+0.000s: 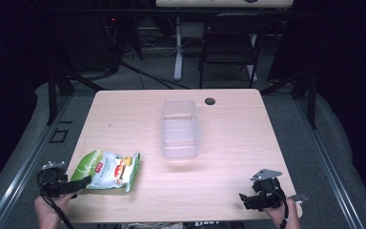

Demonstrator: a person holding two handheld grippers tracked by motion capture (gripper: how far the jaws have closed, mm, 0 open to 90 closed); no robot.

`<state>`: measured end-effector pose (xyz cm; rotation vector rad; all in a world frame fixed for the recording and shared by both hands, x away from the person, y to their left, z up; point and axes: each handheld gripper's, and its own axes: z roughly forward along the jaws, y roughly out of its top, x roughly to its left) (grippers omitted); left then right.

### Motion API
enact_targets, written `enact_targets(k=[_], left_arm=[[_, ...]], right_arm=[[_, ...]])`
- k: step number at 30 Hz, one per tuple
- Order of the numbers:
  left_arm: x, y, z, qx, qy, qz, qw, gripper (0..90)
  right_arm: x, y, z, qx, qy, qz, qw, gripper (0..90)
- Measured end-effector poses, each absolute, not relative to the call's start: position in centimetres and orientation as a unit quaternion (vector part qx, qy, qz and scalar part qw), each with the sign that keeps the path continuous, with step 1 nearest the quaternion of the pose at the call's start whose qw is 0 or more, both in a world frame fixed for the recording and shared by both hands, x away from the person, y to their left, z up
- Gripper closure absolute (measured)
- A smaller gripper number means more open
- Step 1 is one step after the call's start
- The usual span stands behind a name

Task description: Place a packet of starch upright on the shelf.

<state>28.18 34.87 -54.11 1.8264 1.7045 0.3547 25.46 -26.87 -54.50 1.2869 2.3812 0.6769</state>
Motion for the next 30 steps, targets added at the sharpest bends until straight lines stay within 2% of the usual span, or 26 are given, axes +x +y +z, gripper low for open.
enact_targets(k=[14, 30], left_arm=[[28.3, 35.1, -53.8, 0.677, 0.647, 0.146, 0.32, 0.3], [28.9, 34.9, -53.1, 0.663, 0.649, 0.16, 0.337, 0.0]], right_arm=[[25.4, -26.8, -54.6, 0.449, 0.844, 0.239, 0.169, 13.2], [25.1, -26.8, -54.2, 0.445, 0.844, 0.242, 0.178, 13.2]])
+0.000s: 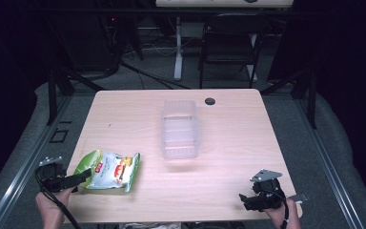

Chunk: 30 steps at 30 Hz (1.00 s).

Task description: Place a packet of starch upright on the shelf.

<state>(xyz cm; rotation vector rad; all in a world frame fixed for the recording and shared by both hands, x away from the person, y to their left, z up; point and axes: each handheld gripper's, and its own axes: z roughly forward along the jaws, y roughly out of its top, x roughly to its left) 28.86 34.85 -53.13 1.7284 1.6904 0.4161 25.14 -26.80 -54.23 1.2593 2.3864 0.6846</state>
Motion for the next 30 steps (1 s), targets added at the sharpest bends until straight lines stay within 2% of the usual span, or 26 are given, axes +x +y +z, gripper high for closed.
enact_targets(k=[10, 30], left_arm=[[28.6, 35.8, -52.9, 0.644, 0.656, 0.17, 0.355, 0.0], [31.1, 35.9, -53.7, 0.663, 0.649, 0.134, 0.347, 2.5]], right_arm=[[25.6, -26.2, -54.4, 0.442, 0.845, 0.245, 0.172, 13.2], [25.6, -26.0, -54.5, 0.436, 0.85, 0.243, 0.167, 13.3]])
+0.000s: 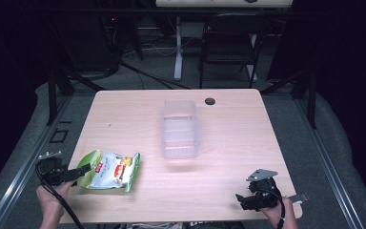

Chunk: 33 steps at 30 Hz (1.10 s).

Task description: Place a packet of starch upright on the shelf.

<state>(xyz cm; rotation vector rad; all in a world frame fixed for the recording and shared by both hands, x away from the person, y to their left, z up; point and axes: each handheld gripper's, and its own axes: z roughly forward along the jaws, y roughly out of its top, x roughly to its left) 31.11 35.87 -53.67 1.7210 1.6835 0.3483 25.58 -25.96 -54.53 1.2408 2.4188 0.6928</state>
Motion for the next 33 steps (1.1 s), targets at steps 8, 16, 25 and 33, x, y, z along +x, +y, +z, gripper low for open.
enact_targets(k=[8, 16, 25, 33], left_arm=[[32.1, 35.7, -54.4, 0.67, 0.644, 0.119, 0.349, 5.2], [33.0, 35.7, -55.1, 0.685, 0.636, 0.104, 0.34, 27.3], [32.9, 36.0, -55.5, 0.685, 0.633, 0.085, 0.349, 51.2], [32.7, 35.3, -55.4, 0.704, 0.61, 0.084, 0.353, 77.7]], right_arm=[[25.5, -25.9, -54.5, 0.434, 0.852, 0.242, 0.167, 13.4], [25.5, -25.9, -54.6, 0.436, 0.851, 0.241, 0.167, 13.6], [25.4, -26.0, -54.6, 0.435, 0.852, 0.239, 0.165, 13.7], [25.4, -26.0, -54.6, 0.434, 0.853, 0.238, 0.168, 13.8]])
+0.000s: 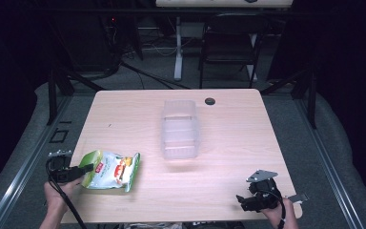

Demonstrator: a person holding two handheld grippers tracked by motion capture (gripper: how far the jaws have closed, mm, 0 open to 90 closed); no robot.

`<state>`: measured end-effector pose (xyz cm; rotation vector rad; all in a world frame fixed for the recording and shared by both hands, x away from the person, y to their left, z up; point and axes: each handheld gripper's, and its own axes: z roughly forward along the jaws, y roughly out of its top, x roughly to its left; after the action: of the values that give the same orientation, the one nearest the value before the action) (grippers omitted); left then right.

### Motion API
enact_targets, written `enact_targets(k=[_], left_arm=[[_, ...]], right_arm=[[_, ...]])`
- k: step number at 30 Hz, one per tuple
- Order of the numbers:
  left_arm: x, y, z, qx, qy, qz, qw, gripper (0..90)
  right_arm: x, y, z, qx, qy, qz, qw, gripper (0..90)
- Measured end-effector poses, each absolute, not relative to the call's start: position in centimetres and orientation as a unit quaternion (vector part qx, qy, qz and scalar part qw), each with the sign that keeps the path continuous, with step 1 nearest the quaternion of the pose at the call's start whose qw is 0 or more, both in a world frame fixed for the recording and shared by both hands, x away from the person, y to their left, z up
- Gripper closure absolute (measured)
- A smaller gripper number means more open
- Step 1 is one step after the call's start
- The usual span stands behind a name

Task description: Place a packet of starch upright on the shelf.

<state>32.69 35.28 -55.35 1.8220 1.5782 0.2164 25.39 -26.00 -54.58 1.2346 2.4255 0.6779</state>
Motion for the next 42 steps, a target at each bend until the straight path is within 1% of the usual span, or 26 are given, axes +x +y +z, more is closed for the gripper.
enact_targets(k=[1, 2, 3, 9, 19, 21, 37, 42], left_arm=[[32.7, 35.2, -55.3, 0.706, 0.607, 0.084, 0.354, 77.7], [32.7, 35.0, -55.3, 0.71, 0.602, 0.084, 0.354, 82.4], [32.7, 35.0, -55.3, 0.71, 0.602, 0.084, 0.354, 84.8], [32.5, 34.6, -55.1, 0.717, 0.595, 0.09, 0.353, 89.4], [32.1, 34.3, -54.6, 0.717, 0.584, 0.106, 0.366, 89.4], [32.1, 34.3, -54.5, 0.717, 0.583, 0.108, 0.367, 89.4], [31.1, 33.4, -52.9, 0.713, 0.564, 0.137, 0.393, 89.8], [31.0, 33.2, -52.4, 0.715, 0.559, 0.135, 0.397, 89.8]], right_arm=[[25.4, -26.0, -54.6, 0.434, 0.853, 0.238, 0.168, 13.8], [25.4, -26.0, -54.6, 0.436, 0.852, 0.239, 0.166, 13.8], [25.4, -26.0, -54.6, 0.436, 0.852, 0.239, 0.166, 13.8], [25.3, -26.0, -54.5, 0.433, 0.852, 0.24, 0.17, 13.9], [25.4, -26.0, -54.6, 0.434, 0.852, 0.24, 0.17, 13.9], [25.5, -26.0, -54.7, 0.435, 0.853, 0.237, 0.164, 13.9], [25.5, -26.1, -54.6, 0.436, 0.852, 0.238, 0.168, 13.9], [25.6, -26.1, -54.7, 0.439, 0.851, 0.237, 0.165, 13.9]])
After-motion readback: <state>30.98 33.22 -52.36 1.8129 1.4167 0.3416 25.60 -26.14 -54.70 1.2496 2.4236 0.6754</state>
